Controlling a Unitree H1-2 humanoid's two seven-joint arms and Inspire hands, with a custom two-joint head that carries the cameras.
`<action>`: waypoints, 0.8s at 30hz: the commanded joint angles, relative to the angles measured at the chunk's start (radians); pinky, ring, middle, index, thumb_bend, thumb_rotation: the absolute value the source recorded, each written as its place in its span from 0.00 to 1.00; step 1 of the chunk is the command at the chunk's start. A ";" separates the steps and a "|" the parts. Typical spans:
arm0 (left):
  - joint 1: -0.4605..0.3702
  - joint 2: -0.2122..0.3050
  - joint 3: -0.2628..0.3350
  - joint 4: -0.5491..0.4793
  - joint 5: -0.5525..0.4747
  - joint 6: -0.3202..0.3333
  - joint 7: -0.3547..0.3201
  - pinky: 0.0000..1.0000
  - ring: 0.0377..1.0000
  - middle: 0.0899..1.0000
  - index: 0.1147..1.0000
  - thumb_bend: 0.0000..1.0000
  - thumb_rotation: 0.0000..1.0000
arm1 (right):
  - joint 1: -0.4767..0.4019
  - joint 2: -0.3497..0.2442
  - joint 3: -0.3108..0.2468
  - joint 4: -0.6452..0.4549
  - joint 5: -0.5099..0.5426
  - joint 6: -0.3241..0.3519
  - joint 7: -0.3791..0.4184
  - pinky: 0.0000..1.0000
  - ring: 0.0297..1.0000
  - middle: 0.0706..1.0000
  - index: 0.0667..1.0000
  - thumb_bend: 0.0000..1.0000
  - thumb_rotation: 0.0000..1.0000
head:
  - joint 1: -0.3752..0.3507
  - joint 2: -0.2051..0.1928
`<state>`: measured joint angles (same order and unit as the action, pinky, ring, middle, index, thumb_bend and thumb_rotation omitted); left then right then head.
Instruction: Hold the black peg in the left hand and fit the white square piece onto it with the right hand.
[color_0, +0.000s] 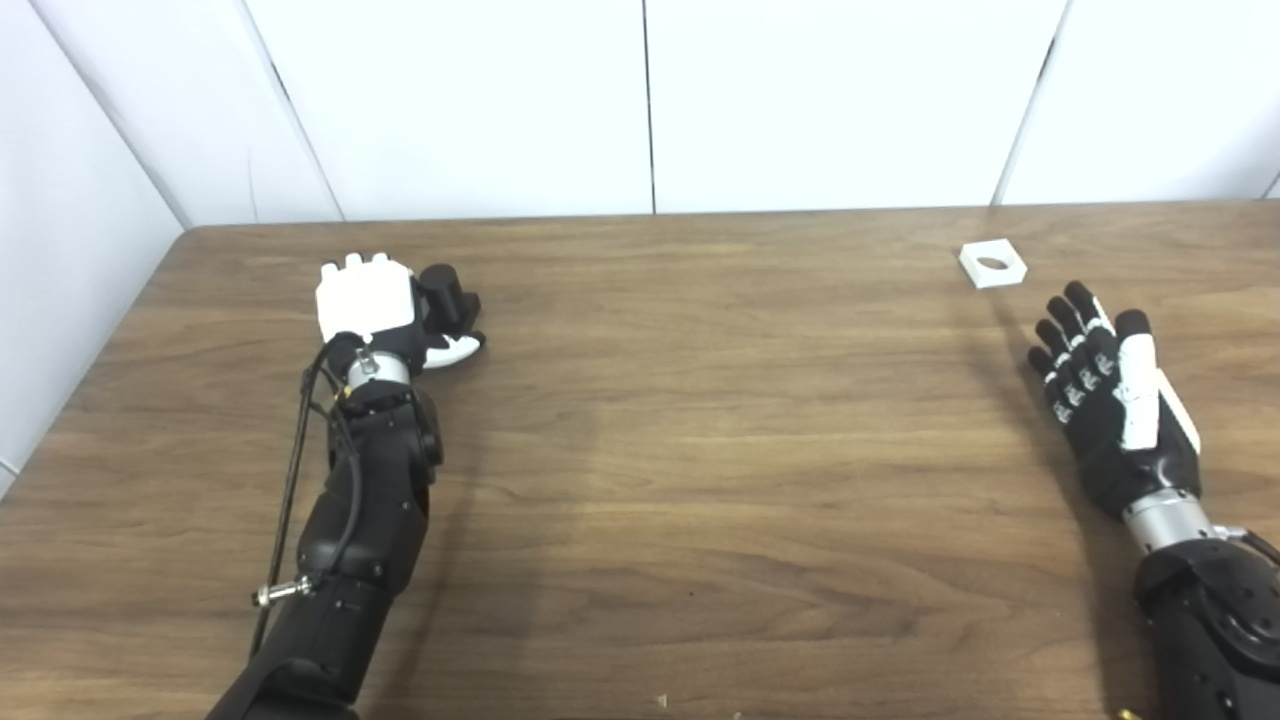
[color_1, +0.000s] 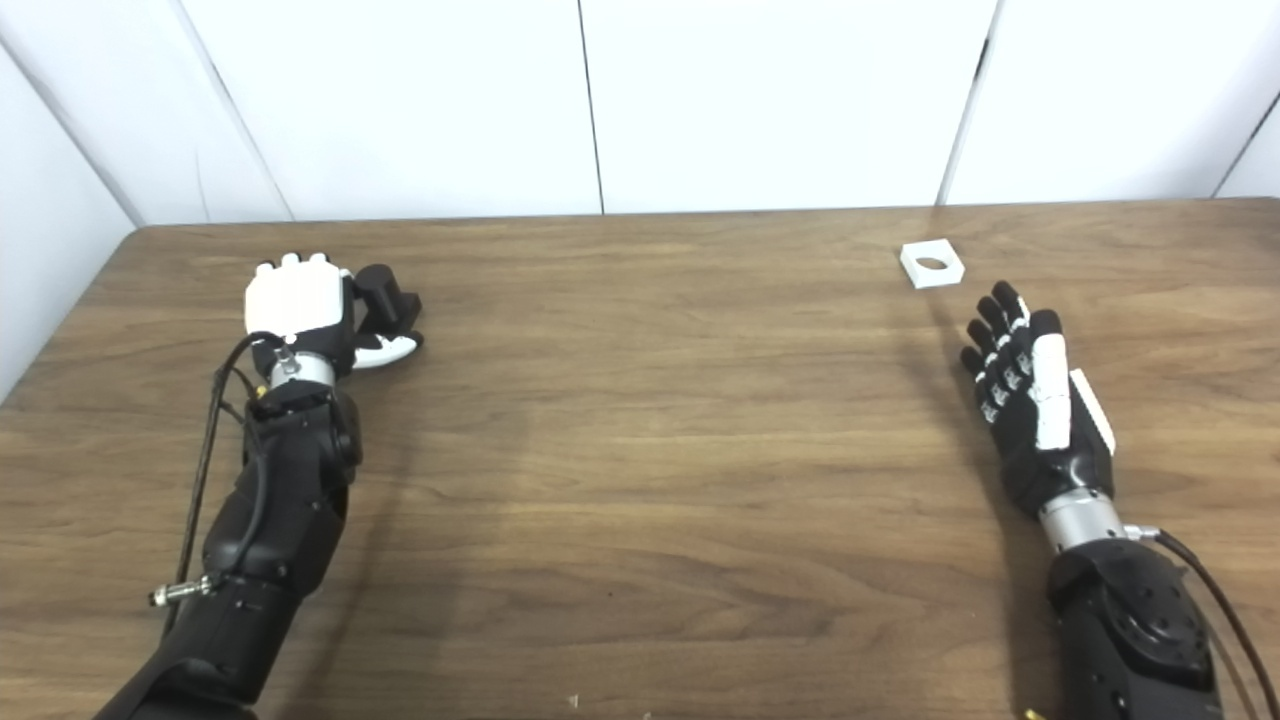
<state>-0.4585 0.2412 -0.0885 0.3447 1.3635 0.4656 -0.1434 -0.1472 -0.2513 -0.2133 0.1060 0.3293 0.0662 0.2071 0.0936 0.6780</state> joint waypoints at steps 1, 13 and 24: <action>-0.031 0.012 -0.006 0.018 0.017 0.004 0.006 1.00 1.00 0.95 0.67 0.75 0.50 | 0.020 0.010 0.005 0.023 0.014 -0.009 0.015 1.00 1.00 1.00 1.00 0.53 1.00 | 0.001 0.001; -0.019 0.011 -0.009 -0.016 -0.038 0.004 0.014 1.00 1.00 0.90 0.48 0.78 0.31 | 0.017 -0.003 0.001 0.024 0.017 -0.004 0.018 1.00 1.00 1.00 1.00 0.56 0.99 | 0.004 0.001; -0.005 0.015 -0.009 -0.037 -0.081 0.004 0.034 1.00 1.00 0.89 0.51 0.79 0.26 | 0.008 -0.010 -0.002 0.025 0.031 0.006 0.022 1.00 1.00 1.00 1.00 0.57 0.97 | 0.004 0.004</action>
<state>-0.4624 0.2363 -0.0985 0.3161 1.2871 0.4588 -0.1122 -0.1508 -0.2570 -0.2128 0.1094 0.3475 0.0722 0.2125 0.0966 0.6811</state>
